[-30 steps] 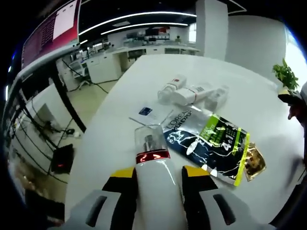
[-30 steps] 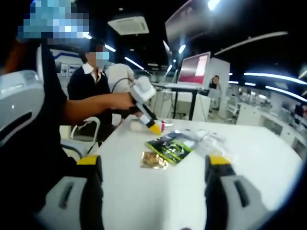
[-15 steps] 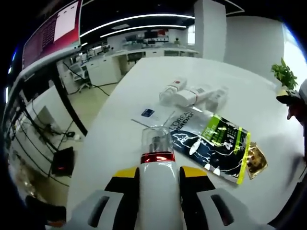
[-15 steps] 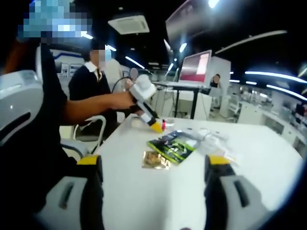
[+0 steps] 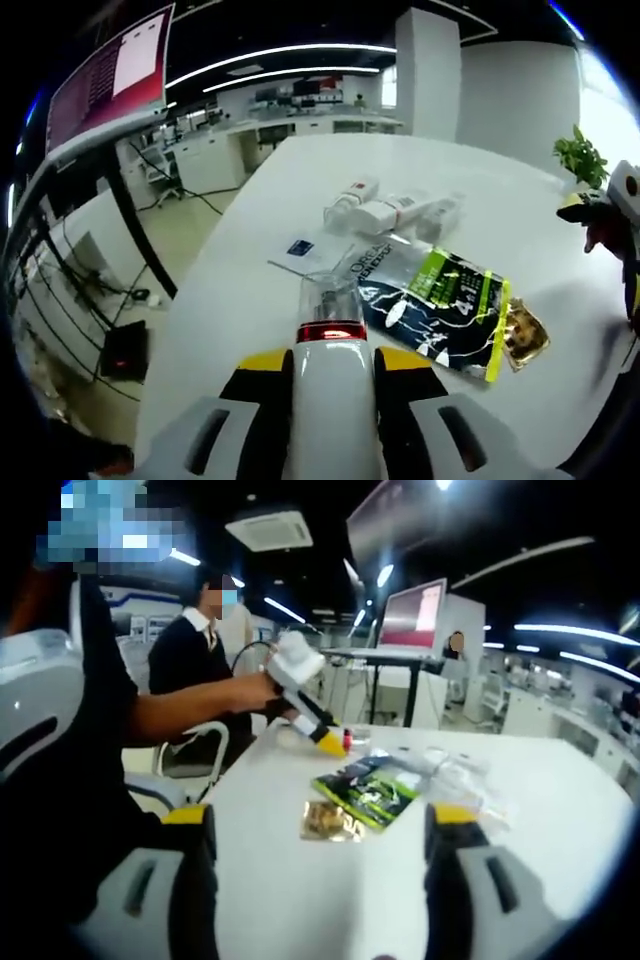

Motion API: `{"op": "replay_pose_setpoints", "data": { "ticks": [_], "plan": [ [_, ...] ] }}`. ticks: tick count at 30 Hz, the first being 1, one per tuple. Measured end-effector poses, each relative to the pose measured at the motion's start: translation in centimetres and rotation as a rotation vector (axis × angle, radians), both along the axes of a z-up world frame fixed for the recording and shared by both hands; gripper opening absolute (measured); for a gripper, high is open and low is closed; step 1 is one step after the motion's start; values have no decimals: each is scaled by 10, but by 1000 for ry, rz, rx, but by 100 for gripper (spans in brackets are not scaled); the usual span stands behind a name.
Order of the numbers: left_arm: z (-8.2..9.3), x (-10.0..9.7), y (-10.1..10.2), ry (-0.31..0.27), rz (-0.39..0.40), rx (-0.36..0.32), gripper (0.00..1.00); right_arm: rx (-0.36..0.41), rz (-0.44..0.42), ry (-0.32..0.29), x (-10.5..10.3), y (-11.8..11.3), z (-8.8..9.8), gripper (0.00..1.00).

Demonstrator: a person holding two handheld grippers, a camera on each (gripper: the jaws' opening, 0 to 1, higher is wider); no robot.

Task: Arrange the skincare products in the storage area until every visible bottle or jar stands upright without overlapping.

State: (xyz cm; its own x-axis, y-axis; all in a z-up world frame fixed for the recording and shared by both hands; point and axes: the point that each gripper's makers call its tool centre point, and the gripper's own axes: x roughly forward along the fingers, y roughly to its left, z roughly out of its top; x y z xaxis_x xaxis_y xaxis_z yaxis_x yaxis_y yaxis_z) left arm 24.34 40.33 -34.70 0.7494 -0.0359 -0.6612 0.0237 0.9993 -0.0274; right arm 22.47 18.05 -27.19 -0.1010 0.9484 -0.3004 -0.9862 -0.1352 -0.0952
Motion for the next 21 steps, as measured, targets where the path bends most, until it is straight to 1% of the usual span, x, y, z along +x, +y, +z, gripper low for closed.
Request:
{"op": "replay_pose_setpoints", "data": {
  "ticks": [5, 12, 15, 21],
  "plan": [
    [9, 2, -5, -51, -18, -46, 31, -1, 4, 11, -1, 5, -2, 86],
    [24, 6, -15, -122, -61, -76, 31, -5, 10, 24, -3, 11, -4, 85],
    [27, 7, -17, -140, -72, -73, 31, -6, 10, 26, -3, 14, -5, 84],
    [35, 6, -24, -178, -94, -118, 31, 0, 16, 36, -6, 19, -4, 83]
  ]
}}
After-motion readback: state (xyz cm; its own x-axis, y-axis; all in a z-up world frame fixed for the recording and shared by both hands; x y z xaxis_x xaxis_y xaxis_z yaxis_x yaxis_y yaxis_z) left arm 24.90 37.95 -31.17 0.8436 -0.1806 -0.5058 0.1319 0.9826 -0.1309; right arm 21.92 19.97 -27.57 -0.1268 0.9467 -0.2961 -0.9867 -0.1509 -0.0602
